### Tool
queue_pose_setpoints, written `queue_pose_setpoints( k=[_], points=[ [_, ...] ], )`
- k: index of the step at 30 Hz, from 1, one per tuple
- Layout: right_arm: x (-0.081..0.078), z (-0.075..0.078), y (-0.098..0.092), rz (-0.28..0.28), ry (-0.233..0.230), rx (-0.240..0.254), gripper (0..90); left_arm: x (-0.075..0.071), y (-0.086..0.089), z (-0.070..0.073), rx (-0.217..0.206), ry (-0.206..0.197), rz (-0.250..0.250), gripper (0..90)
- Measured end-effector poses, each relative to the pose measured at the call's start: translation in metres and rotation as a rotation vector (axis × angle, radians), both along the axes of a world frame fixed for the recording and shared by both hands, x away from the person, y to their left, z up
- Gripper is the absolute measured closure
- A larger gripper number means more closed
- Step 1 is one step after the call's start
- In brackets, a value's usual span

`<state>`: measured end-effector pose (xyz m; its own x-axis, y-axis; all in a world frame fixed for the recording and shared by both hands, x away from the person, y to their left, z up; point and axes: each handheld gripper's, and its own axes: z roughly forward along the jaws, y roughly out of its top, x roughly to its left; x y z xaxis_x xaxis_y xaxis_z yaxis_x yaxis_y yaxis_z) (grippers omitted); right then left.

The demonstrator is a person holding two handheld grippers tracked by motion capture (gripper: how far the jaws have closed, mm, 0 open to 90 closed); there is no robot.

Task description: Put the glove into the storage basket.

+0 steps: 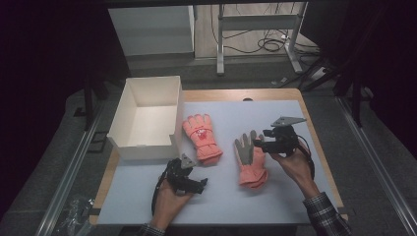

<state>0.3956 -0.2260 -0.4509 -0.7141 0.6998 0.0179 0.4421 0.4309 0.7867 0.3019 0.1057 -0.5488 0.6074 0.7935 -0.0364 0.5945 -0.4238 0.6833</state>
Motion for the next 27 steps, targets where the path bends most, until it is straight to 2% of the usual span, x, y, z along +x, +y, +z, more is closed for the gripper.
queue_pose_setpoints(
  k=[5,11,17,20,27],
  points=[
    [0.006,0.002,0.032,0.027,-0.001,-0.023,29.6,0.0,0.0,0.0,0.0,0.0,0.0,0.0],
    [0.02,-0.003,0.071,0.061,0.038,-0.024,28.4,0.0,0.0,0.0,-0.003,0.001,0.0,0.0],
    [0.033,-0.006,0.112,0.11,0.063,-0.055,31.5,0.0,0.0,0.0,-0.001,0.0,0.0,0.0],
    [0.039,-0.007,0.133,0.131,0.056,-0.08,33.1,0.0,0.0,0.0,-0.001,-0.001,0.001,0.0],
    [0.053,-0.018,0.171,0.13,0.079,-0.094,37.8,0.0,0.0,0.0,-0.001,-0.001,0.0,0.0]
  ],
)
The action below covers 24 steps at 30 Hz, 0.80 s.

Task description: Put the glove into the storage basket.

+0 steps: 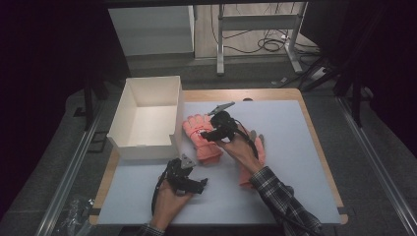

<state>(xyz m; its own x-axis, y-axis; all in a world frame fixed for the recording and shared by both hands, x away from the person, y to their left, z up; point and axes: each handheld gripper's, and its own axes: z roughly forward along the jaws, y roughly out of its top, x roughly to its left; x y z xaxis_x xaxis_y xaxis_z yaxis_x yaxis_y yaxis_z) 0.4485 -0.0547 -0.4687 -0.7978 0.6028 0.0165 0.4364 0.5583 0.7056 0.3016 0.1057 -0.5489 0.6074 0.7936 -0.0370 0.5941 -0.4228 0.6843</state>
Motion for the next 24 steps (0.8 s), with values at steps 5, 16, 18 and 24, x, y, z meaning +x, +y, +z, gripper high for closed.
queue_pose_setpoints(
  k=[5,16,18,24],
  points=[
    [0.011,-0.015,0.022,-0.026,0.004,-0.048,37.6,0.0,0.0,0.0,0.001,0.001,0.0,0.0],
    [0.02,-0.039,0.03,-0.075,0.043,-0.123,58.7,0.0,0.0,0.0,-0.004,0.002,0.003,0.0],
    [0.019,-0.037,0.029,-0.078,0.042,-0.118,70.4,0.0,0.0,0.0,-0.004,0.002,0.003,0.0],
    [0.013,-0.035,0.031,-0.071,0.013,-0.132,79.1,0.0,0.0,0.0,-0.004,0.002,0.003,0.0]
  ],
)
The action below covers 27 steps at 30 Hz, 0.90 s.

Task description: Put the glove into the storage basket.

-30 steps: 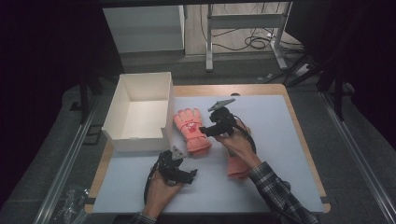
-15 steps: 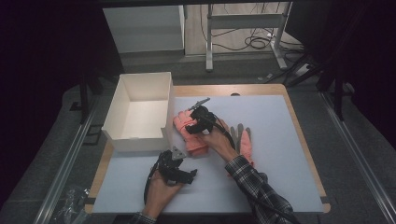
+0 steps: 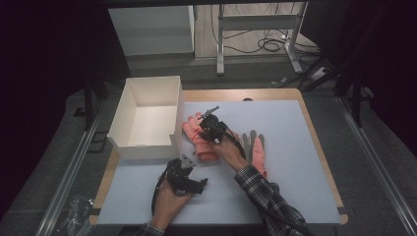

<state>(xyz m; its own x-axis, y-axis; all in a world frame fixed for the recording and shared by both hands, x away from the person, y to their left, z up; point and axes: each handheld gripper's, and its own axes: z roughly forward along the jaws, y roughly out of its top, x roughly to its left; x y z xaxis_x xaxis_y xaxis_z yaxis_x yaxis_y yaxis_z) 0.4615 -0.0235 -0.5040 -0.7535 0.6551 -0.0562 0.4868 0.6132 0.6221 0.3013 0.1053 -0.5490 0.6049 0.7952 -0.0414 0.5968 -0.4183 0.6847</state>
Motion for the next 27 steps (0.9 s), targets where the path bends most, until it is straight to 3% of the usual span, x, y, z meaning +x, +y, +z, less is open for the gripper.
queue_pose_setpoints(
  k=[17,27],
  points=[
    [-0.007,0.016,-0.012,0.009,0.01,0.051,79.8,0.0,0.0,0.0,0.0,0.0,0.0,0.0],
    [-0.014,0.041,-0.03,0.005,-0.011,0.118,79.6,0.0,0.0,0.0,0.003,-0.003,-0.003,0.0]
  ],
)
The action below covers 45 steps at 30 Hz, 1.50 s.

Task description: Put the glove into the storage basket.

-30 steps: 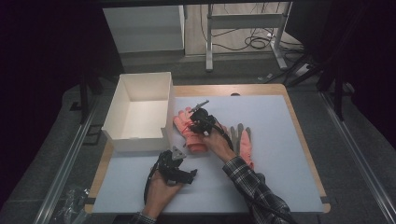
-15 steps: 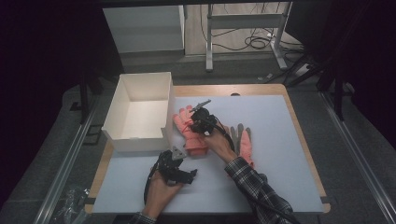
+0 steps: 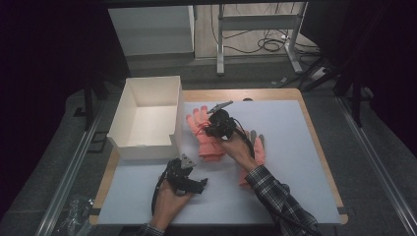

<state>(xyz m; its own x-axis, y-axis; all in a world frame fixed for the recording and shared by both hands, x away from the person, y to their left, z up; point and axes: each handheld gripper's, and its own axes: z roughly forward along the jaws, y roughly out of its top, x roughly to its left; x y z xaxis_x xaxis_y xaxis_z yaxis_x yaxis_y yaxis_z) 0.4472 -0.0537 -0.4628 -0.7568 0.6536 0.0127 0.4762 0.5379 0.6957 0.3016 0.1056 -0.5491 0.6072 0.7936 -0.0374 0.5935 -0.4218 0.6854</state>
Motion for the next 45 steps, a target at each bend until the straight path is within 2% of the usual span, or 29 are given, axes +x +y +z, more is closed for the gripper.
queue_pose_setpoints(
  k=[14,19,20,25,26,31,37,38,41,45],
  points=[
    [-0.018,0.033,-0.015,0.024,-0.038,0.043,79.5,0.0,0.0,0.0,0.0,-0.002,-0.001,0.0],
    [-0.025,0.043,-0.02,0.021,-0.053,0.039,79.4,0.0,0.0,0.0,0.0,-0.003,0.0,0.0],
    [-0.03,0.05,-0.024,0.012,-0.058,0.036,79.4,0.0,0.0,0.0,0.0,-0.003,0.0,0.0],
    [-0.038,0.059,-0.036,-0.011,-0.075,0.035,79.4,0.0,0.0,0.0,0.0,-0.003,0.0,0.0],
    [-0.042,0.064,-0.044,-0.026,-0.081,0.034,79.3,0.0,0.0,0.0,0.0,-0.003,0.0,0.0],
    [-0.052,0.07,-0.063,-0.056,-0.103,0.031,79.3,0.0,0.0,0.0,0.0,-0.002,0.0,0.0],
    [-0.067,0.073,-0.091,-0.121,-0.135,-0.009,79.2,0.0,0.0,0.0,0.0,0.001,0.0,0.0],
    [-0.072,0.072,-0.1,-0.141,-0.138,-0.021,79.2,0.0,0.0,0.0,0.001,0.001,0.0,0.0],
    [-0.076,0.07,-0.109,-0.158,-0.133,-0.025,79.2,0.0,0.0,0.0,-0.001,0.001,0.0,0.0],
    [-0.084,0.062,-0.124,-0.185,-0.104,-0.019,78.9,0.0,0.0,0.0,-0.001,0.001,0.0,0.0]
  ],
)
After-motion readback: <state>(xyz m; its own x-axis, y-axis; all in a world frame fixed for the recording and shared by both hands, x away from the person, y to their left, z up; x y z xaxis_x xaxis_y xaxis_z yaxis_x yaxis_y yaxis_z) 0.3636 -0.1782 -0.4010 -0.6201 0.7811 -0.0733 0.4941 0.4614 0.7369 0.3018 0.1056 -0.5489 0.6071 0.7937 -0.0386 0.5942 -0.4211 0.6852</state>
